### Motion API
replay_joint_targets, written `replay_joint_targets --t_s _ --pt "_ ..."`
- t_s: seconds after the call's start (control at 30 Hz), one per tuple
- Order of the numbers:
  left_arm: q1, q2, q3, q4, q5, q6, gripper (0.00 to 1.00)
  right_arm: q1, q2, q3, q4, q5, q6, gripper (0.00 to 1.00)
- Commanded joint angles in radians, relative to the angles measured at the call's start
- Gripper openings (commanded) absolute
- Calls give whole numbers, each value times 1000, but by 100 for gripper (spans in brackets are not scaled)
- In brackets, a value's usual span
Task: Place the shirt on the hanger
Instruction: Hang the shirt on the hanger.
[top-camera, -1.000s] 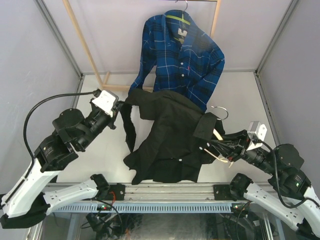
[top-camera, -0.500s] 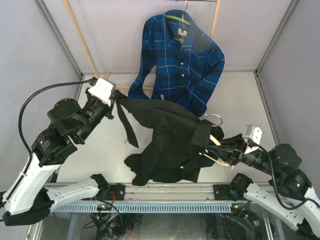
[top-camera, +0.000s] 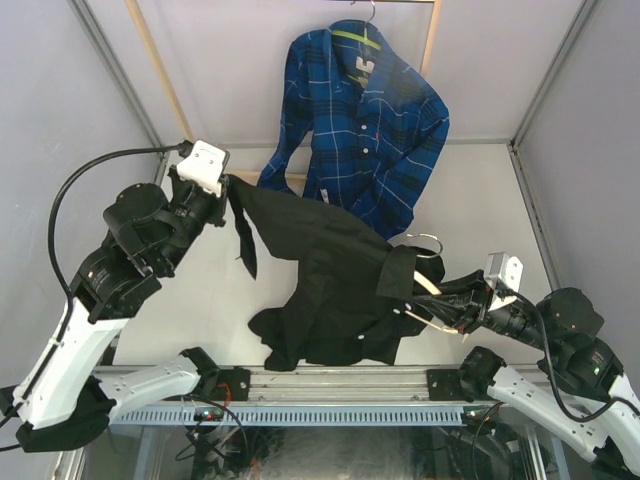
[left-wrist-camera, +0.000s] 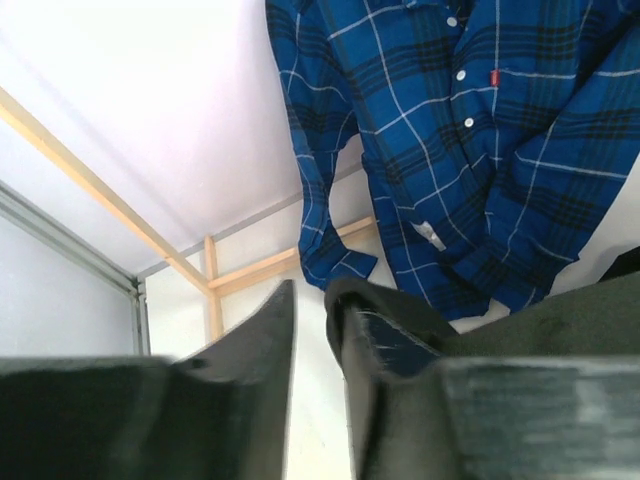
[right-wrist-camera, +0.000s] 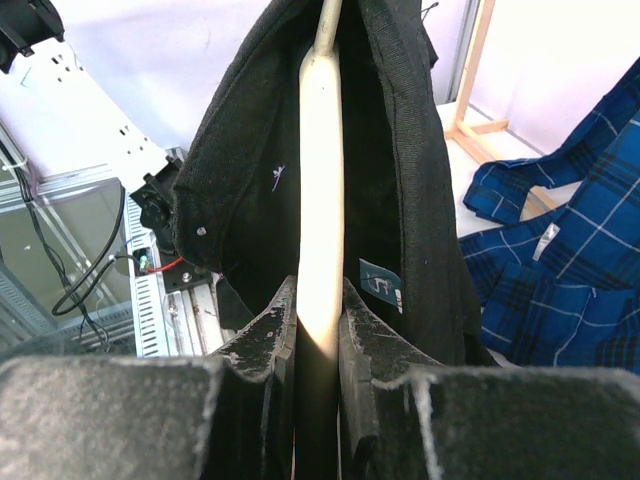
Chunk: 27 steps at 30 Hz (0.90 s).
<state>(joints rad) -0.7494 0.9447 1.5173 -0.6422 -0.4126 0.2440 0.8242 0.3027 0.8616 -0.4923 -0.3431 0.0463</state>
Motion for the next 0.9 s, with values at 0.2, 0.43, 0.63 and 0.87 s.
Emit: replay_joint_targets --t_s 0.2,0.43,0.63,0.87 --pt "7 -85 -43 64 51 -29 63 -1 31 19 170 108 58 0" --pt "7 -123 -69 75 152 -77 87 0 72 -14 242 178 89 0" --pt "3 -71 -64 79 391 -76 90 0 134 -20 280 146 77 0" --pt "-97 -36 -57 81 476 26 89 -1 187 -20 293 67 80 0"
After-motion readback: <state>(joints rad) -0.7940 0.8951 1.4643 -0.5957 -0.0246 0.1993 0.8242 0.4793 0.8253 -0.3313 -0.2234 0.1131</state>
